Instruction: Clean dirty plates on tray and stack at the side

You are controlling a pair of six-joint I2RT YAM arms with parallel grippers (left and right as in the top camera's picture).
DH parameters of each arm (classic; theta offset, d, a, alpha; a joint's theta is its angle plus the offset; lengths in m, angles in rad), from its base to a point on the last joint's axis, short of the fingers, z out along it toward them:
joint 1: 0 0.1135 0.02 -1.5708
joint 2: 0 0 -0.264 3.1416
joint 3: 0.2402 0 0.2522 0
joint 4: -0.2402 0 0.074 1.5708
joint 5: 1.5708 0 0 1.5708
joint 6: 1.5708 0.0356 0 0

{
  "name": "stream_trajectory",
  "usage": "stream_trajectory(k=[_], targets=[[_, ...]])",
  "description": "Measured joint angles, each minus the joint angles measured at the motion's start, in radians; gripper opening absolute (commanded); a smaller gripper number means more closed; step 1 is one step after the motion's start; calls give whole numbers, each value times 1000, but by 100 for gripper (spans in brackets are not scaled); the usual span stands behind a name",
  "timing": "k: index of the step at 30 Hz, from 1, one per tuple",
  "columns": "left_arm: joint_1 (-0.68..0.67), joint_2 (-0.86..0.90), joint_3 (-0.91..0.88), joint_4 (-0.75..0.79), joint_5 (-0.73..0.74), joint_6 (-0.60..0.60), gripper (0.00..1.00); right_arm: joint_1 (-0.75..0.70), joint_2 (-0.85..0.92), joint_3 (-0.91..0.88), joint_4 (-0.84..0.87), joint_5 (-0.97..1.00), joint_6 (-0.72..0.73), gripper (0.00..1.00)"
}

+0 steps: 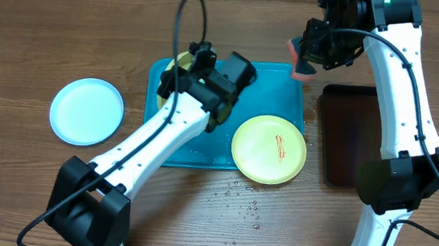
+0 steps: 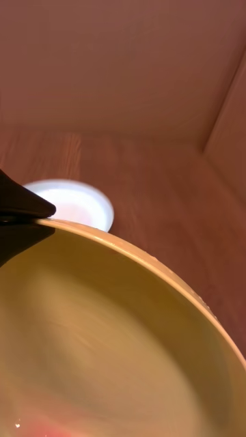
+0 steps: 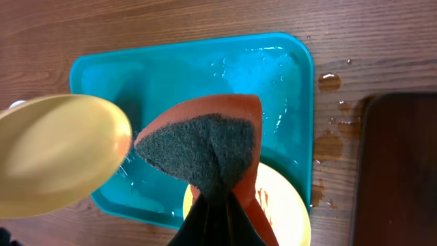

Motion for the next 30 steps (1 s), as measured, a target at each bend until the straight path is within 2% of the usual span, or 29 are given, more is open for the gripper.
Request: stream_trajectory(k=[8, 13, 25, 30], targets=[[-99, 0, 0, 1, -286, 0, 4, 0, 0, 0, -11, 2, 0, 4], [-130, 0, 0, 1, -394, 0, 4, 0, 0, 0, -13, 2, 0, 4], [-137, 0, 0, 1, -436, -13, 4, 0, 0, 0, -20, 6, 0, 4], [-137, -2, 0, -1, -317, -25, 4, 0, 0, 0, -21, 6, 0, 4]])
